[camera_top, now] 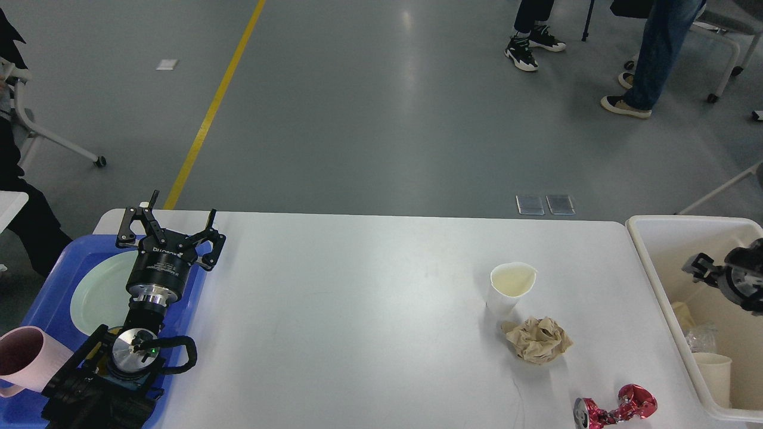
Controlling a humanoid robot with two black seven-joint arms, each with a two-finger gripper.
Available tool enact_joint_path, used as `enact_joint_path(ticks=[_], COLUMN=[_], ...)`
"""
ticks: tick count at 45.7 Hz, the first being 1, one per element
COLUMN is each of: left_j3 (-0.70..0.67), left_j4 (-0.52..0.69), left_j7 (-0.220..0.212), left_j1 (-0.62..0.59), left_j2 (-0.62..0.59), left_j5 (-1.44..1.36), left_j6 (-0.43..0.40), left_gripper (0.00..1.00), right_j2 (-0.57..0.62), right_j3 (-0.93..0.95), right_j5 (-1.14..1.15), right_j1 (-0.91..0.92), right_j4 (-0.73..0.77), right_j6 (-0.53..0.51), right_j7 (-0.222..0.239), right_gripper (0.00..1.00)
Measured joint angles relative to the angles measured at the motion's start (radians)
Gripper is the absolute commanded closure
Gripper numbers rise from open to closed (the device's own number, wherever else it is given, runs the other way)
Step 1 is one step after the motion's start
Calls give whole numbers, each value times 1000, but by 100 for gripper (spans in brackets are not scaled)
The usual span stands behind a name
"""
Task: Tidy desktop
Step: 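Raise the right gripper up out of the bin, then move the right gripper over the other white paper cup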
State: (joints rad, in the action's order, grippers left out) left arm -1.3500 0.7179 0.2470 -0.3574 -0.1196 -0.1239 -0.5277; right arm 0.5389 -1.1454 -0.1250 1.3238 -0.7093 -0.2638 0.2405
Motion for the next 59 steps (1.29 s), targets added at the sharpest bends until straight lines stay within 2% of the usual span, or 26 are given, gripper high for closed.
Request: enact_joint_path(ticks=[15, 23, 24, 31, 41, 54, 59], left_j3=[2, 2, 2, 2, 2, 2, 2], left_j4=[0, 0, 0, 0, -1, -2, -2], left_j7=[0, 0, 0, 0, 0, 0, 0], left_j1=[0, 0, 0, 0, 0, 0, 0], left_j2=[0, 0, 0, 0, 0, 0, 0], left_j5=[1, 1, 1, 1, 1, 0, 0], left_j6=[0, 0, 0, 0, 0, 0, 0], left_gripper=[4, 4, 4, 4, 4, 4, 4], right_j2=[-12, -77, -107, -169, -222, -260, -258], right_j3=[-119, -180, -194, -194, -155, -136, -138], right_j5=[4, 2, 2, 1, -9, -11, -9], right_j1=[494, 745, 817, 1028, 1285, 1300, 1253], right_j4=[-264, -431, -488, -677, -930, -956, -940], right_j6=[-465, -621, -649, -688, -691, -653, -603], right_j7=[2, 3, 4, 9, 10, 9, 7], right_gripper=[0, 0, 0, 0, 0, 0, 0])
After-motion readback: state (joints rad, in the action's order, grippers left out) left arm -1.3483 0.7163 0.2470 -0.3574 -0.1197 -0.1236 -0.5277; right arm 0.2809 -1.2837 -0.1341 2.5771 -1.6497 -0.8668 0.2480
